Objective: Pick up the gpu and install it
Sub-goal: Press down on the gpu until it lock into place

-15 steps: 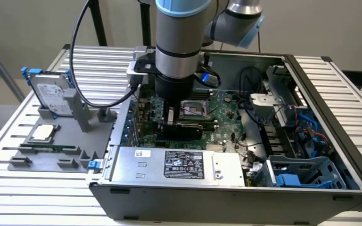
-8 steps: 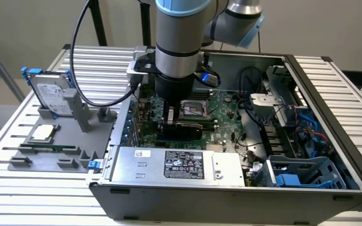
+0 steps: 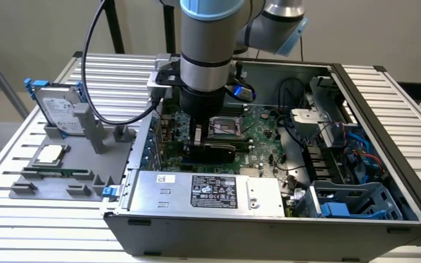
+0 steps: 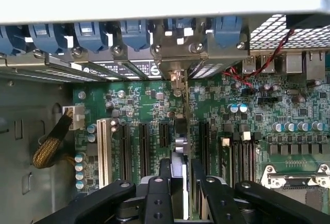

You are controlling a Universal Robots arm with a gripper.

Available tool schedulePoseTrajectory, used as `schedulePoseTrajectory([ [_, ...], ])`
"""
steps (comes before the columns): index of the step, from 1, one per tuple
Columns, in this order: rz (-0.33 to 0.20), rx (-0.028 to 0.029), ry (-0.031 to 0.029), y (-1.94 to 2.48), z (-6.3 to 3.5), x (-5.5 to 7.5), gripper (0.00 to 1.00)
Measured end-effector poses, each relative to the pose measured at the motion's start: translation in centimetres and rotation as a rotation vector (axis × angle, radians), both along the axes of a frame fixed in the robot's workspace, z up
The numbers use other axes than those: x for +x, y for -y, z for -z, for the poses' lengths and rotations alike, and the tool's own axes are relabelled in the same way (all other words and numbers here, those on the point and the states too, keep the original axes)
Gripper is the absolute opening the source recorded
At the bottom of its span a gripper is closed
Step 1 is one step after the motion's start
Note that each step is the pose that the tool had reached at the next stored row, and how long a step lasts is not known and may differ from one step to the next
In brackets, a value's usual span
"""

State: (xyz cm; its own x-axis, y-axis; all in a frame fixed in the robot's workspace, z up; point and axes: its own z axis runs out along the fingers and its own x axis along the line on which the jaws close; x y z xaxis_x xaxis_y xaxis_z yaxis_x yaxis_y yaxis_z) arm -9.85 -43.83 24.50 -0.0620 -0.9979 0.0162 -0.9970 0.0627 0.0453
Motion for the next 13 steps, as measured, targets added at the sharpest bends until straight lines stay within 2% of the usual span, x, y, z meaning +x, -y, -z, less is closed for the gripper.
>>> schedulePoseTrajectory([
  [6,0.0,0.0,-0.0002,-0.01,0.03,0.0,0.0],
  [7,0.001,0.0005,-0.0002,-0.01,0.05,-0.1,1.0],
  [10,0.0,-0.0001,0.0002,0.0,-0.21,0.0,1.0],
  [13,0.0,-0.0002,0.0001,0.0,-1.32,0.0,1.0],
])
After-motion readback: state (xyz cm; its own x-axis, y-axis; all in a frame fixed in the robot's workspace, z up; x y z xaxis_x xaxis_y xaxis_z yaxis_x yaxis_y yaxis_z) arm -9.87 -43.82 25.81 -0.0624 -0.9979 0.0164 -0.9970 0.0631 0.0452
